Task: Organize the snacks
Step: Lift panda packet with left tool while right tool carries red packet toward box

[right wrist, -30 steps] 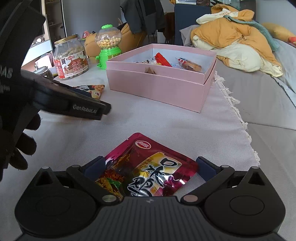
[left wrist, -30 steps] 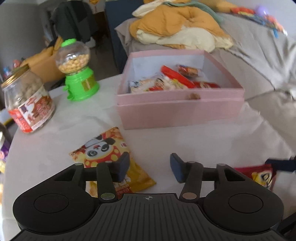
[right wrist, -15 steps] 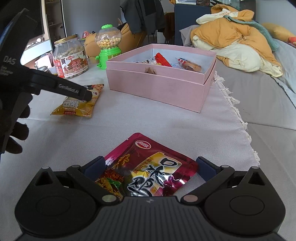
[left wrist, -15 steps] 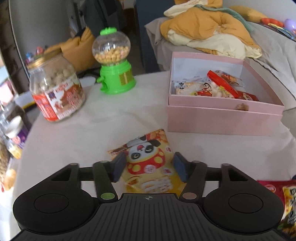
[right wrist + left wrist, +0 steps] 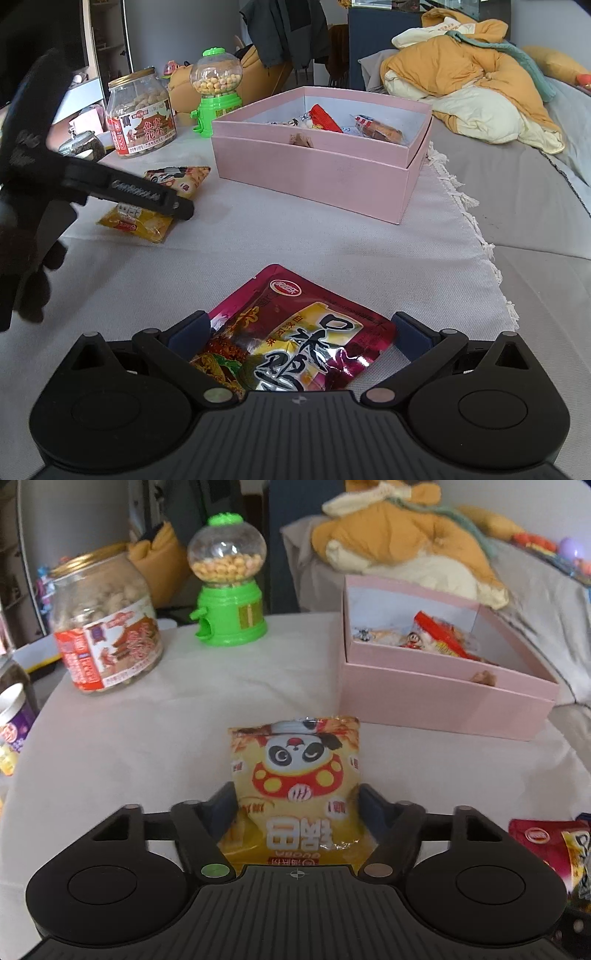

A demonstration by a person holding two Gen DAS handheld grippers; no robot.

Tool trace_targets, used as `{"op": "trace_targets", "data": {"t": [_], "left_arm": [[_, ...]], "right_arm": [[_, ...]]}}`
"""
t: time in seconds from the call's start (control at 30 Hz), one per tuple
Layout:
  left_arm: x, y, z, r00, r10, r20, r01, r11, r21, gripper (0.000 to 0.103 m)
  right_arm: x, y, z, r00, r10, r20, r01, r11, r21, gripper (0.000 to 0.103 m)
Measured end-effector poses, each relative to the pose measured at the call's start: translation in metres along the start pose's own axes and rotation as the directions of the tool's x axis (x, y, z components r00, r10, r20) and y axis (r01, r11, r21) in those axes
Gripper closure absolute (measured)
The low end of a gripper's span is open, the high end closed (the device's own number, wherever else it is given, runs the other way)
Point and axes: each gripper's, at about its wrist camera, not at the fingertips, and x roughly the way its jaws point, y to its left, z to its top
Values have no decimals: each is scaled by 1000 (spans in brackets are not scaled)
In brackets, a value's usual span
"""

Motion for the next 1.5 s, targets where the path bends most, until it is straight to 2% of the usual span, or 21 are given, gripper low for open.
{"op": "trace_targets", "data": {"t": [0.17, 0.3, 0.4, 0.53, 0.7, 1.03, 1.23, 1.33, 1.4, 1.5], "left_arm": [[-30, -4, -26, 994, -100, 35, 101, 995, -22, 37], [-55, -12, -52, 979, -199, 44, 198, 980, 9, 38], [-67, -17, -67, 969, -242, 49, 241, 970, 30, 38], [-68, -17, -73, 965, -253, 70, 252, 967, 24, 38], [-67, -14, -77, 961, -260, 98, 261, 965, 8, 38], [-68, -21, -80, 967, -231, 104, 228, 973, 42, 37], [-68, -13, -81, 958, -262, 115, 264, 965, 2, 37], [-68, -10, -81, 954, -274, 119, 277, 961, -13, 37], [-68, -10, -81, 955, -272, 119, 275, 961, -12, 37], [-68, -11, -82, 956, -268, 119, 271, 962, -9, 37]], "right_arm": [[0, 1, 2, 1000, -1, -23, 1, 1000, -13, 0], [-4, 6, 2, 998, -15, -62, 14, 1000, -17, 0], [-15, 15, -5, 997, -4, -79, -1, 998, -60, 0], [-28, 21, -19, 997, 8, -75, -16, 995, -102, 0], [-39, 7, -28, 995, 38, -88, -47, 993, -109, 0], [-47, -30, -36, 998, -23, -65, 21, 999, -30, 0], [-44, -29, -30, 995, -79, -57, 80, 997, 14, 0], [-51, -21, -28, 997, -77, -20, 77, 996, -35, 0], [-60, -15, -26, 998, -55, 15, 56, 994, -96, 0], [-62, -7, -19, 1000, -12, 20, 15, 986, -168, 0]]}}
